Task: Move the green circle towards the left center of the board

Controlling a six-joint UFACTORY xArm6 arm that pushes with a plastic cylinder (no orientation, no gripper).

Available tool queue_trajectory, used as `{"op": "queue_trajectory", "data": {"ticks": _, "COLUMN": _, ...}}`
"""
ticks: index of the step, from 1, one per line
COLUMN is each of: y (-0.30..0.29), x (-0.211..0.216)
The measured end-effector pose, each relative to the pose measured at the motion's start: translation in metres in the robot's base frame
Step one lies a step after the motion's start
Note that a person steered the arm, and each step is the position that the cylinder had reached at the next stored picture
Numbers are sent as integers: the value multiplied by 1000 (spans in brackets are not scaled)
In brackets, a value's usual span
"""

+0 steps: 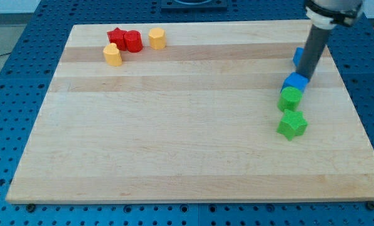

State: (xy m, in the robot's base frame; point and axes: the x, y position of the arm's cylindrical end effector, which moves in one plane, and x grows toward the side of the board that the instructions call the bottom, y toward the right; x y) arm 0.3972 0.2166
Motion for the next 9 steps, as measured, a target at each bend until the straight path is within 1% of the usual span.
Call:
{"op": "queue_trajectory", "data": {"ticks": 2, "y": -3, "x": 65}}
{"op": "queue_trajectory", "data": {"ticks": 3, "y": -64, "x": 79}}
{"op": "queue_trajectory", "data": {"ticks": 5, "y": -235, "x": 47}}
{"op": "queue_trajectory", "data": {"ticks": 6, "y": -230, "x": 20}}
{"op": "queue_trajectory", "data": {"ticks": 7, "y": -161, "x": 19}}
{"op": "queue_trajectory", "data": {"ticks": 8, "y": -228, "x": -1}}
{"op": "queue_trajectory", "data": {"ticks": 9, "y": -301, "x": -9}}
